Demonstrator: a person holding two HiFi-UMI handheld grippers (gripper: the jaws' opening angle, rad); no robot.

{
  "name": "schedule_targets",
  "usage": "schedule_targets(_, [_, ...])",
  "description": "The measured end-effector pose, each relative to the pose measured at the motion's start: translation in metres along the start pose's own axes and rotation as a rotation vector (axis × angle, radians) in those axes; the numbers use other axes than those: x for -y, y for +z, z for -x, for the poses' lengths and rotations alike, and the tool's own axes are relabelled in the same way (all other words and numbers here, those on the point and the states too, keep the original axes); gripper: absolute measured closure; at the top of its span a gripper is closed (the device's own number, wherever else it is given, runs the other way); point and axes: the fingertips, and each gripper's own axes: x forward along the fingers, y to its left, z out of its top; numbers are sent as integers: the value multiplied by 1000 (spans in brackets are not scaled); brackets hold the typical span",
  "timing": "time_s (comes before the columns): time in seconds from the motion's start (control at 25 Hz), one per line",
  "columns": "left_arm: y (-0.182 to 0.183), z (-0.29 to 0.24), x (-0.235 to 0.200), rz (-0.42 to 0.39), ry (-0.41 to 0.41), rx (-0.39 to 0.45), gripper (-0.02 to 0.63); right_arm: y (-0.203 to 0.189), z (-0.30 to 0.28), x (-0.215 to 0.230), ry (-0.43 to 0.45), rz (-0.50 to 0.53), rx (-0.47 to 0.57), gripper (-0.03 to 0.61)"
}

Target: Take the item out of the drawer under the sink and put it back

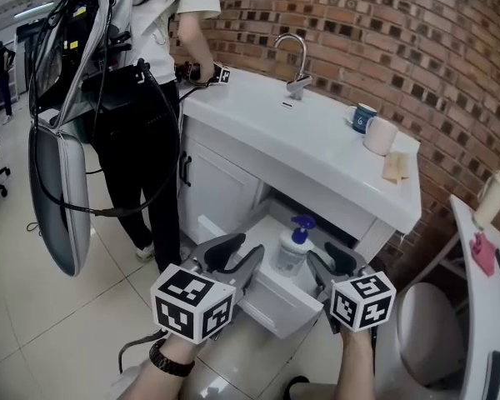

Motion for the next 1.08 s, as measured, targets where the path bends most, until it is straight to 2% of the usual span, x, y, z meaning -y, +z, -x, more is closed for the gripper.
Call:
schedule_targets(0.04, [-1,0,0,0,7,-3,449,7,8,4,-32,9,50,468])
schedule_targets(0.08, [-1,-1,0,3,9,-4,449,15,16,7,-48,8,105,535])
schedule_targets(0.16, [-2,-2,4,3,2,-6,449,30,31,12,-44,-27,203,570])
schedule_targets(0.28, [-3,-4,6,-18,1,-17,448,38,44,14,-19,-69,280,575])
schedule_targets(0.44, [-7,-6,-2,-64,77,-42,445,37,49,15,-14,-63,277,575])
schedule_targets(0.56, [-1,-4,-8,-80,119,-20,441,34,48,13,-6,-52,264,575])
schedule_targets(0.8, [11,-4,1,-38,81,63,417,37,47,7,4,-42,275,575])
schedule_targets(0.96, [12,-2,-2,-6,81,79,473,37,45,2,13,-34,277,575])
schedule_targets(1.08, [10,1,-4,-15,91,72,491,36,44,1,13,-37,275,575])
